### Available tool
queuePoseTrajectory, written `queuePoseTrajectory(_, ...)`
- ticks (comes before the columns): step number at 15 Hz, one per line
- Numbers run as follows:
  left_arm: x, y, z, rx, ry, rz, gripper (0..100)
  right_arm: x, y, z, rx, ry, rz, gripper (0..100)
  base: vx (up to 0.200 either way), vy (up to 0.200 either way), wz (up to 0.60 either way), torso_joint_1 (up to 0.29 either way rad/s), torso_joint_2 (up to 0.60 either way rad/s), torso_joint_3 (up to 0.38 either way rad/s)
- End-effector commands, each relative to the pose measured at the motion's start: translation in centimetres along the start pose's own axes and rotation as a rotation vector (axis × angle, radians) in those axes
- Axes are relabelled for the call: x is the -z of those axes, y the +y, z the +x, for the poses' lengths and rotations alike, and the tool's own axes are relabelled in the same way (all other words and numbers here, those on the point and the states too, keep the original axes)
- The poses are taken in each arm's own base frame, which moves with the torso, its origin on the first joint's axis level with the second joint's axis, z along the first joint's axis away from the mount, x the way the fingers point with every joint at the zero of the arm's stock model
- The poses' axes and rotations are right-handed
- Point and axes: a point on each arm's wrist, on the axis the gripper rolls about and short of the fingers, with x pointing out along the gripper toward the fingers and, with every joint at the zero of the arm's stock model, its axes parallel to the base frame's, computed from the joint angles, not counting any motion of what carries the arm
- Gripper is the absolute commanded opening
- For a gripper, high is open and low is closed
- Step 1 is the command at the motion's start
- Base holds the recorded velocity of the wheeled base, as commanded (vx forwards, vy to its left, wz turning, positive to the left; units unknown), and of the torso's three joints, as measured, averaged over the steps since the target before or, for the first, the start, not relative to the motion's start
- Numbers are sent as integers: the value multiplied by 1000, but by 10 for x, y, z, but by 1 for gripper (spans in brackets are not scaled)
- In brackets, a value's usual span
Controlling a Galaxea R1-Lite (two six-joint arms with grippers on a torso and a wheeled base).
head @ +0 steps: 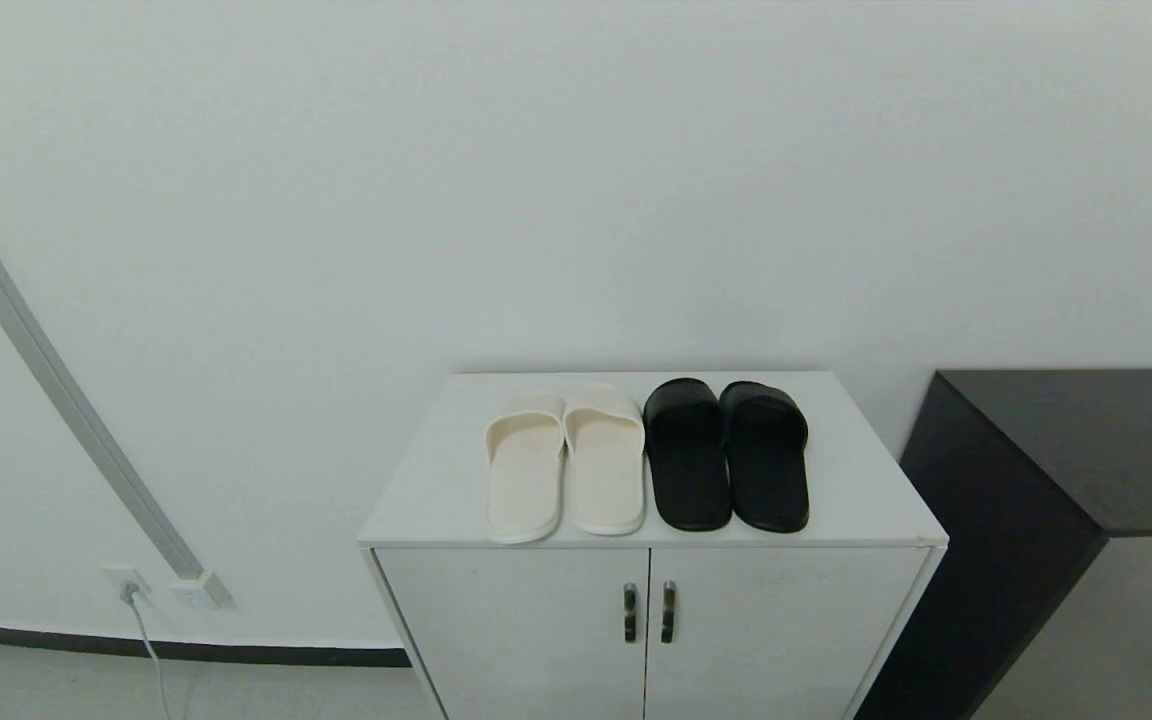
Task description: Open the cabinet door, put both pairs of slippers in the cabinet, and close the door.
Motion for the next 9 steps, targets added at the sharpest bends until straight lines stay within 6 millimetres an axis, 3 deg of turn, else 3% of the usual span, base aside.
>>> queuePoseTrajectory(1, 0, 0, 0, 0, -1, -1, 0, 0, 0, 0, 0, 1, 2, 100, 0, 0, 0, 0, 0, 0)
queuePoseTrajectory(6, 0, 0, 0, 0, 1, -2, 0, -3, 0, 0, -2, -16, -7, 100, 0, 0, 0, 0, 0, 0)
queuePoseTrajectory(7, 0, 0, 0, -2, -1, -1, 0, -53, 1, -11, -20, -167, 37, 100, 0, 0, 0, 0, 0, 0)
queuePoseTrajectory(8, 0, 0, 0, 2, -1, -1, 0, -87, 1, -12, -59, -165, 79, 100, 0, 0, 0, 0, 0, 0)
queuePoseTrajectory(9, 0, 0, 0, -2, -1, 1, 0, -94, 1, 0, -96, -48, 42, 100, 0, 0, 0, 0, 0, 0)
